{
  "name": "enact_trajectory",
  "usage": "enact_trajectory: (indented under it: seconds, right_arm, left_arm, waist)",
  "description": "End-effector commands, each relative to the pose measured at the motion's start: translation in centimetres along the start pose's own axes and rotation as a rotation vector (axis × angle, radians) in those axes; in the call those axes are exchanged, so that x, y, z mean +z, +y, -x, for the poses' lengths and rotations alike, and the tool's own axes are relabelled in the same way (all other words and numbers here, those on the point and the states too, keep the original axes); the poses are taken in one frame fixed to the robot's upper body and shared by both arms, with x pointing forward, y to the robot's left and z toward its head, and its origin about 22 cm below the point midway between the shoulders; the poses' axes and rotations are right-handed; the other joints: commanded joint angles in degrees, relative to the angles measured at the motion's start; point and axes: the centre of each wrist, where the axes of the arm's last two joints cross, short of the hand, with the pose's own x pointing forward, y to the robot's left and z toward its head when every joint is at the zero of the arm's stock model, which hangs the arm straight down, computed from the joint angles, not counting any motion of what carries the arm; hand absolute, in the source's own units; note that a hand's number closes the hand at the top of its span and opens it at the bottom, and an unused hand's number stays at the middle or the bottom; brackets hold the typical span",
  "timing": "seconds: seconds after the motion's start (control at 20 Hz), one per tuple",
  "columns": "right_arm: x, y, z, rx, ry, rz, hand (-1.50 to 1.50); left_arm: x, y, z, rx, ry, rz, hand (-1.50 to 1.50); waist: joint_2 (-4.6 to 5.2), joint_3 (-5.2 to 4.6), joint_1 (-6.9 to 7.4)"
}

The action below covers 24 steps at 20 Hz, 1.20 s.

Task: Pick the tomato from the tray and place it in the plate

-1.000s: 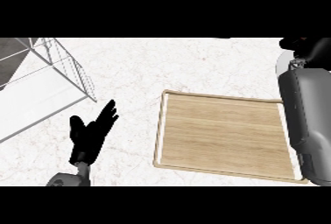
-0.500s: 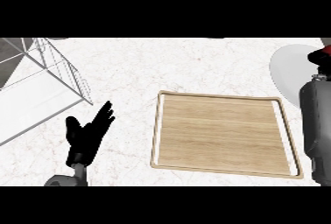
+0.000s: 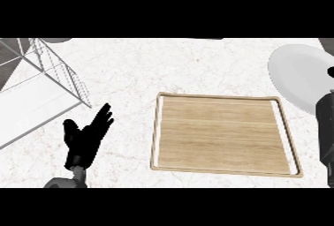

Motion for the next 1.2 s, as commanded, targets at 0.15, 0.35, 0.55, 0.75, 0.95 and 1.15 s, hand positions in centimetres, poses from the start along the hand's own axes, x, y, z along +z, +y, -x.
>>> enact_trajectory:
  seconds: [0.15,0.35,0.55,0.75,0.95,1.15]
  right_arm:
    - [-0.8,2.2,3.2,0.123,0.326,-0.166,-1.5]
    - [-0.2,2.8,3.7,0.107,0.356,-0.293,-1.5]
    - [-0.6,2.9,4.4,0.003,0.287,-0.26,-1.5]
    - [-0.5,2.6,3.2,-0.141,0.245,-0.157,-1.5]
    - [-0.8,2.1,2.6,-0.267,0.257,-0.032,-1.5]
    - [0.6,1.9,2.8,-0.328,0.307,-0.065,-1.5]
  left_arm:
    - [-0.1,0.4,0.1,0.001,0.02,-0.001,0.0]
    - [0.6,-0.8,1.0,0.015,0.025,-0.001,0.0]
    - [0.8,0.3,1.8,0.006,0.026,-0.009,0.0]
    - [0.8,-0.3,1.5,0.01,0.027,-0.007,0.0]
    - [1.0,0.6,1.6,0.016,0.034,-0.016,0.0]
    - [0.5,-0.3,1.8,0.021,0.036,-0.028,0.0]
  waist:
    - [0.13,0.03,-0.32]
    - [-0.29,0.11,-0.49]
    - [-0.26,0.21,-0.59]
    - [-0.29,0.27,-0.39]
    - [-0.64,0.21,-0.95]
    - [-1.11,0.03,-2.34]
